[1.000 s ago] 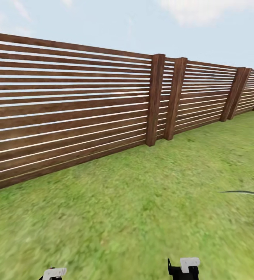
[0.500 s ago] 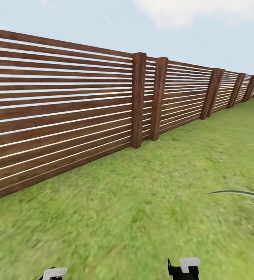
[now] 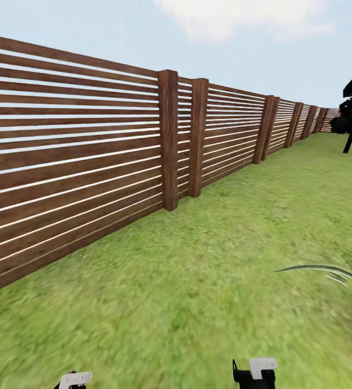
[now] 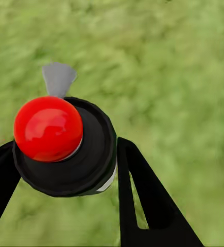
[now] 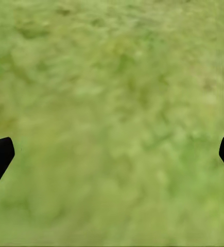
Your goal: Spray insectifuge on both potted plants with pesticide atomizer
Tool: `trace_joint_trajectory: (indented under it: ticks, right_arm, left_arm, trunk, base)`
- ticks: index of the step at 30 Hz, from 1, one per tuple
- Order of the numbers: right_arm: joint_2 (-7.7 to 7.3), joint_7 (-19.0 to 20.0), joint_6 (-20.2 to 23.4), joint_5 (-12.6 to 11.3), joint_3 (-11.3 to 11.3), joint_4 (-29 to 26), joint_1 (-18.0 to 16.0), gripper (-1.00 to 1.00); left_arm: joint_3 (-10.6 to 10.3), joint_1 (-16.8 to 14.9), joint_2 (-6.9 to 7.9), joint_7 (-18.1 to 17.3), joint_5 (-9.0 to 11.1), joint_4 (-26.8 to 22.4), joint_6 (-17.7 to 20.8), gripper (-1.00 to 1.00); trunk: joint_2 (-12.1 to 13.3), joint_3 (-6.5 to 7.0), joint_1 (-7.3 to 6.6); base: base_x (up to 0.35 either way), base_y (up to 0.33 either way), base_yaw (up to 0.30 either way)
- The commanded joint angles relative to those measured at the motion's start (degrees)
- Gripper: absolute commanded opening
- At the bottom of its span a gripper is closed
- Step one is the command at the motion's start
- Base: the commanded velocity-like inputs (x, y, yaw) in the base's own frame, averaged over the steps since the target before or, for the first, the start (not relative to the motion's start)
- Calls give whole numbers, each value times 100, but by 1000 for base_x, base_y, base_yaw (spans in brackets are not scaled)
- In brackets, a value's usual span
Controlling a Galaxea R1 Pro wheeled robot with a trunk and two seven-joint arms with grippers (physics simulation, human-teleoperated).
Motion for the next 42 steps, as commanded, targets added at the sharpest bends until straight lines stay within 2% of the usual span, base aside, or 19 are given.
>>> trace_joint_trajectory:
  ticks: [1,10,31,42]
  right_arm:
    - [2,-46,-6,61,-15,7,-5,100]
    - [2,-46,-6,61,-15,7,-5,100]
    - [2,-43,-6,61,-15,7,-5,100]
    - [2,-45,-6,61,-15,7,-5,100]
  left_arm:
    - [-41,-1,2,-20,60,1,-16,-100]
    - [-41,-2,2,-20,61,-2,-16,-100]
    - [-41,3,5,-20,61,3,-16,-100]
    - [-41,3,6,-20,65,-11,-17,-100]
  trunk:
    - [-2,-5,2]
    - [-2,-5,2]
    - [-2,-5,2]
    - [-2,-5,2]
  base:
    - [336,2,-265]
    - [336,51,-265]
    - [283,221,-265]
    - [126,39,-265]
